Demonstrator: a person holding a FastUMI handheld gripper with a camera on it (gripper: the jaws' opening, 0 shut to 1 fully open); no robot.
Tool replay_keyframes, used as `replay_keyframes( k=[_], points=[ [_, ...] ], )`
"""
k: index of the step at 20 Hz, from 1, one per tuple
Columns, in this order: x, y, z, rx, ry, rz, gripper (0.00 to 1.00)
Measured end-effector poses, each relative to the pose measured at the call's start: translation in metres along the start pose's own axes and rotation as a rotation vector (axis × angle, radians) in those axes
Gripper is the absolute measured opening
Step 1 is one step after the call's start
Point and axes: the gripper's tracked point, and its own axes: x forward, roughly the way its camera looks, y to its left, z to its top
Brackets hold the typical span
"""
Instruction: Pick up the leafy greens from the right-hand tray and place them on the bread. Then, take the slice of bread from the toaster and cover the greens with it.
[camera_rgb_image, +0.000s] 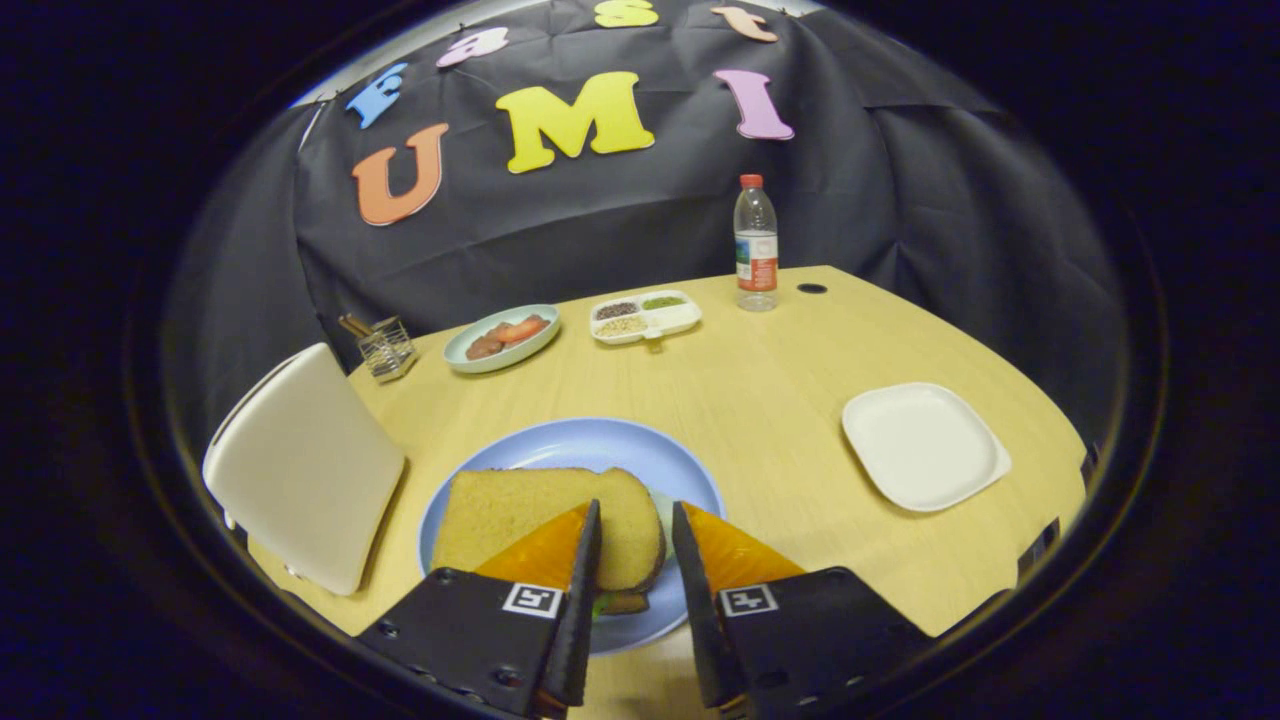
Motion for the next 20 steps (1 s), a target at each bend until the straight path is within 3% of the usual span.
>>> replay_keyframes(
  k=[4, 5, 8, 11, 15, 20],
  points=[
    [-0.022, 0.009, 0.008, -0.037, -0.04, 0.004, 0.74],
    [-0.031, 0.011, 0.012, -0.051, -0.061, 0.01, 0.86],
    [-0.062, 0.013, 0.023, -0.06, -0.115, 0.017, 0.96],
    [-0.105, 0.026, 0.039, -0.028, -0.182, 0.076, 0.96],
    [-0.164, 0.03, 0.052, -0.031, -0.272, 0.079, 0.96],
    [-0.252, 0.048, 0.06, -0.131, -0.42, 0.06, 0.96]
  ],
)
